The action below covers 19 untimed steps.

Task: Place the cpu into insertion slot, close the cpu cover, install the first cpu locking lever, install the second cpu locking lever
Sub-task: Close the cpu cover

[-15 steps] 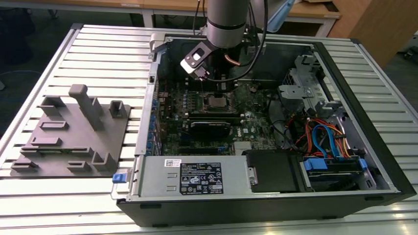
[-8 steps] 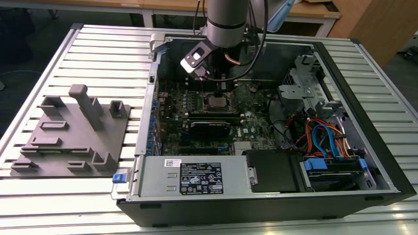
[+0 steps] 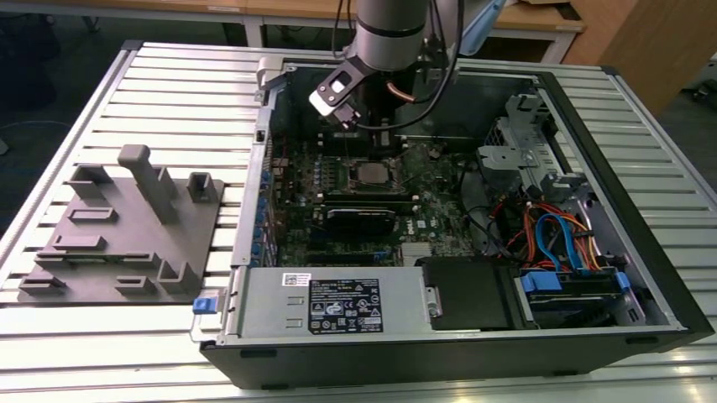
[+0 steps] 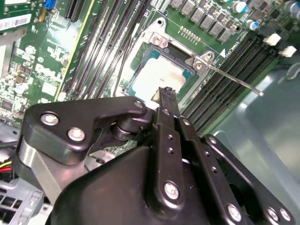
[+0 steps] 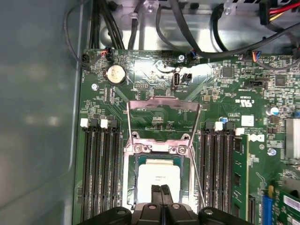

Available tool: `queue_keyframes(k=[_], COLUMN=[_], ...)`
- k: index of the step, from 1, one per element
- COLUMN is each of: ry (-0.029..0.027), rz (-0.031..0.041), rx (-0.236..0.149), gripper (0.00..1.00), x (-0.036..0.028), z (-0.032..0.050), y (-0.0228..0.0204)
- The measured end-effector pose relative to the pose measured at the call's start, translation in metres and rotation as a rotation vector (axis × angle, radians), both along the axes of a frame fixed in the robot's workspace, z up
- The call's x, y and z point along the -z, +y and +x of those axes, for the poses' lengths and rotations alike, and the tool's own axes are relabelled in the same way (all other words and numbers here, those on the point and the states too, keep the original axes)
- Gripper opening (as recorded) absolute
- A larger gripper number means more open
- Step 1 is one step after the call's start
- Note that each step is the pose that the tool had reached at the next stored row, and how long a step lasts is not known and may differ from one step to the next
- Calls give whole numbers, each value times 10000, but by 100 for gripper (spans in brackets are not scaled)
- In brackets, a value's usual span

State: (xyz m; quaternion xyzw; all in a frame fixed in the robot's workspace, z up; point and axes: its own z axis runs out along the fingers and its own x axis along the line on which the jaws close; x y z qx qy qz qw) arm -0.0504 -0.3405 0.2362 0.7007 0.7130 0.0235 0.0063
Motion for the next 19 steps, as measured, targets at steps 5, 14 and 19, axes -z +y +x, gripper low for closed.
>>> queue_keyframes(k=[5,14,19], ry=[12,45,60], rz=[1,0,1], rx=[0,0,0], gripper=[10,10,10], x=[-79,-205,-257], z=[0,0,0], y=[0,0,0])
